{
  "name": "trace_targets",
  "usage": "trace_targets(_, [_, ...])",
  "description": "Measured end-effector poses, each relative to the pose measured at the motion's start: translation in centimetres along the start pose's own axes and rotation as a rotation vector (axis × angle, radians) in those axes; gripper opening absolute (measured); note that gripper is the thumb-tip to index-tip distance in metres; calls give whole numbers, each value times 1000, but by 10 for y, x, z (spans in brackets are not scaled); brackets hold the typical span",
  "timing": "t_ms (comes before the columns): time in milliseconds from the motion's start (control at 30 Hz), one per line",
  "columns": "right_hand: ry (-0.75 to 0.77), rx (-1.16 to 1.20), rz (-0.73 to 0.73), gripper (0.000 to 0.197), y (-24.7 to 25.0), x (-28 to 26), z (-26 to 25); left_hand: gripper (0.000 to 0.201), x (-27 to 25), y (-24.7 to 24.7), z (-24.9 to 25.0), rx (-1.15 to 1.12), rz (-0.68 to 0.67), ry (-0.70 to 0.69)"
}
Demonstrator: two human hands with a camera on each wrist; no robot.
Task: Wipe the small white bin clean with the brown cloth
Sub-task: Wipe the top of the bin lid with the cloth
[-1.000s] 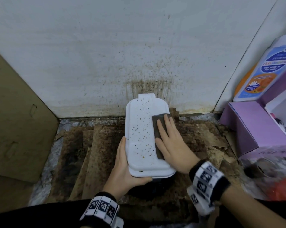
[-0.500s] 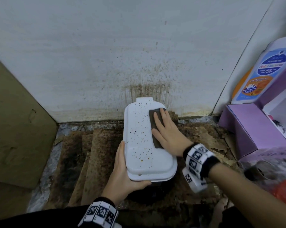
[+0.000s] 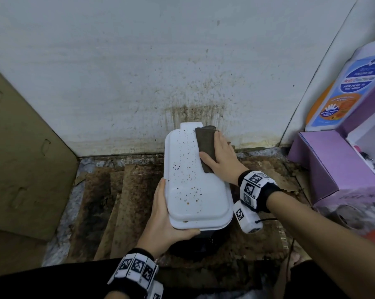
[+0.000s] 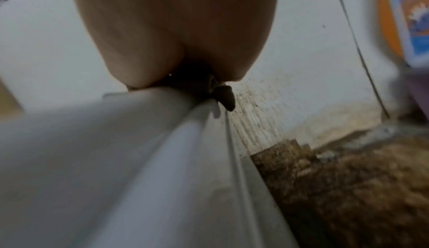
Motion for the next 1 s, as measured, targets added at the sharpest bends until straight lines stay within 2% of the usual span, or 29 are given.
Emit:
trace_targets(167, [16,105,-187,88,2,-24,3,145,-1,0,0,-8,-3,8])
trace_targets(233, [12,151,-217,89,-1,-39,3,145,-1,0,0,2,1,9])
trace_targets(433, [82,192,-68,85,-28,-104,-3,146,-1,0,1,44,-2,3])
trace_targets(567, [109,217,-29,85,-37,-130,0,147,-2,0,1,60,1,6])
trace_targets(733, [125,251,-113,91,-27,-105,-2,147,0,2,-1,64,-7,8])
trace_targets(900, [86,151,-241,96,6,-43,-5,145,0,3,-2,40,-8,10])
trace_targets(1000, [68,91,-250,95,21,-11,-9,144,1,3,-2,8,-14,10])
Point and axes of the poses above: each hand's wrist, its own x-axis towards the middle knuckle, its own y-axis out of the back of the hand, z = x × y, the point moved 4 cm from there along x, towards the middle knuckle, and after that the axes turned 5 degrees about -y, right-handed, at the moved point
